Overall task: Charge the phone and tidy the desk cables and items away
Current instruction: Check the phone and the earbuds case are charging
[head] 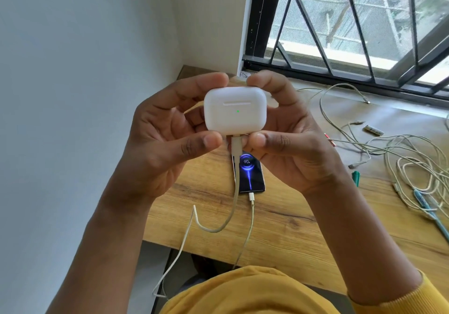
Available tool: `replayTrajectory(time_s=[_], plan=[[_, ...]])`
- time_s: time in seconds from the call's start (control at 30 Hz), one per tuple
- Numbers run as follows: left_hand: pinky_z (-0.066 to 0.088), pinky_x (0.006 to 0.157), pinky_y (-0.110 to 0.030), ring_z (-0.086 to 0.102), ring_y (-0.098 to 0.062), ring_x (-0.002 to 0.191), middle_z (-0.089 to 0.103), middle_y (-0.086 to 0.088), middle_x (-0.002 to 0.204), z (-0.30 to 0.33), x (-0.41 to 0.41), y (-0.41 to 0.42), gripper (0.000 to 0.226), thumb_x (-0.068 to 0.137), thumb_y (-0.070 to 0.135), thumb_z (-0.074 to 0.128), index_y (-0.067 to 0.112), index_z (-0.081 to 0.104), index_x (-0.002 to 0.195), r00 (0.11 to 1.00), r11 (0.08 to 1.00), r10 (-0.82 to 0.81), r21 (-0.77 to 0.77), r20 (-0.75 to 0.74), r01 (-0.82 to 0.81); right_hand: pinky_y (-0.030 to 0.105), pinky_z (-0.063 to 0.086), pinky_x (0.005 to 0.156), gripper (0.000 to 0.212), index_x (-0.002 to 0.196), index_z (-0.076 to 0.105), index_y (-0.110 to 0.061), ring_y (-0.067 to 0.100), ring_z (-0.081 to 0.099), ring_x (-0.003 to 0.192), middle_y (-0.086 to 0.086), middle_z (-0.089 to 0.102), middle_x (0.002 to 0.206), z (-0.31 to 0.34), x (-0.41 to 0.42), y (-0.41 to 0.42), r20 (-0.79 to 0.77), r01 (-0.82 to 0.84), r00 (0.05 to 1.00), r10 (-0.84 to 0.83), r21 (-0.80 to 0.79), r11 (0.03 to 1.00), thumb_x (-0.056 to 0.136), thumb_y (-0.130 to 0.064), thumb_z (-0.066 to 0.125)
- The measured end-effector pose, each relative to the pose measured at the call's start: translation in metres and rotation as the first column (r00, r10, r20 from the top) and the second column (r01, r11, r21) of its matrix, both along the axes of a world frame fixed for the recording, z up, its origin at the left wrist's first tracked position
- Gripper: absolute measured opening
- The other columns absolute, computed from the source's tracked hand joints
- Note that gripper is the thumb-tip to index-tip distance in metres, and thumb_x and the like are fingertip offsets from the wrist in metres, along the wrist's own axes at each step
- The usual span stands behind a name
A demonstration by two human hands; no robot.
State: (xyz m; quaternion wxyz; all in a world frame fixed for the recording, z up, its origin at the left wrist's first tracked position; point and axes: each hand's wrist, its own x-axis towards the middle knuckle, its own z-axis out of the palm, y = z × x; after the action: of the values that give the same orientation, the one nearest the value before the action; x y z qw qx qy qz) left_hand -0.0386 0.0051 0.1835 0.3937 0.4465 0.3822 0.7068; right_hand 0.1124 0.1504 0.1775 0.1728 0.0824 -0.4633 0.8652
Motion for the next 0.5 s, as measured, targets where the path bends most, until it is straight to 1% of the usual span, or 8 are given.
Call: replayTrajectory(time_s=[0.17,0.27,0.4,0.5], plan=[[0.059,0.095,-0.033,0.066,-0.027,0.121,0.067,-0.004,0.127,-0.001,-0.004,-0.001,0.053,0.089,0.019,0.08,0.016,0.059,0.138,1.0,1.0,-0.002,-0.004,0.007,0.002,0.035,0.06,0.085,0.056,0.131,0.055,-0.014,0.026,0.07,0.095,0.021,0.063,0.121,0.0,-0.005,0.0,0.002,-0.005,1.0,0.005,-0.003,1.0,0.084,0.005,0.078],[0.058,0.094,-0.03,0.064,-0.026,0.123,0.066,-0.002,0.128,-0.002,-0.007,-0.001,0.055,0.089,0.019,0.079,0.014,0.056,0.139,1.0,1.0,-0.001,-0.007,-0.005,0.001,0.035,0.06,0.085,0.056,0.131,0.056,-0.014,0.03,0.068,0.097,0.023,0.061,0.123,0.0,-0.007,0.001,0.006,-0.01,1.0,0.01,-0.01,1.0,0.084,0.005,0.078],[0.059,0.094,-0.03,0.064,-0.027,0.123,0.065,-0.001,0.129,-0.004,-0.011,-0.001,0.055,0.089,0.019,0.079,0.015,0.056,0.139,1.0,1.0,-0.002,-0.007,0.004,0.003,0.039,0.061,0.087,0.056,0.131,0.056,-0.015,0.038,0.062,0.104,0.022,0.061,0.127,-0.003,-0.01,0.002,0.007,-0.005,1.0,0.005,0.009,1.0,0.084,0.004,0.079],[0.059,0.094,-0.031,0.064,-0.027,0.124,0.065,-0.002,0.129,-0.006,-0.013,0.0,0.055,0.09,0.02,0.08,0.016,0.057,0.139,1.0,1.0,-0.005,-0.01,0.007,0.005,0.04,0.061,0.088,0.056,0.131,0.057,-0.016,0.038,0.063,0.104,0.025,0.059,0.128,-0.004,-0.012,0.002,0.013,-0.005,1.0,0.005,0.001,1.0,0.084,0.004,0.079]])
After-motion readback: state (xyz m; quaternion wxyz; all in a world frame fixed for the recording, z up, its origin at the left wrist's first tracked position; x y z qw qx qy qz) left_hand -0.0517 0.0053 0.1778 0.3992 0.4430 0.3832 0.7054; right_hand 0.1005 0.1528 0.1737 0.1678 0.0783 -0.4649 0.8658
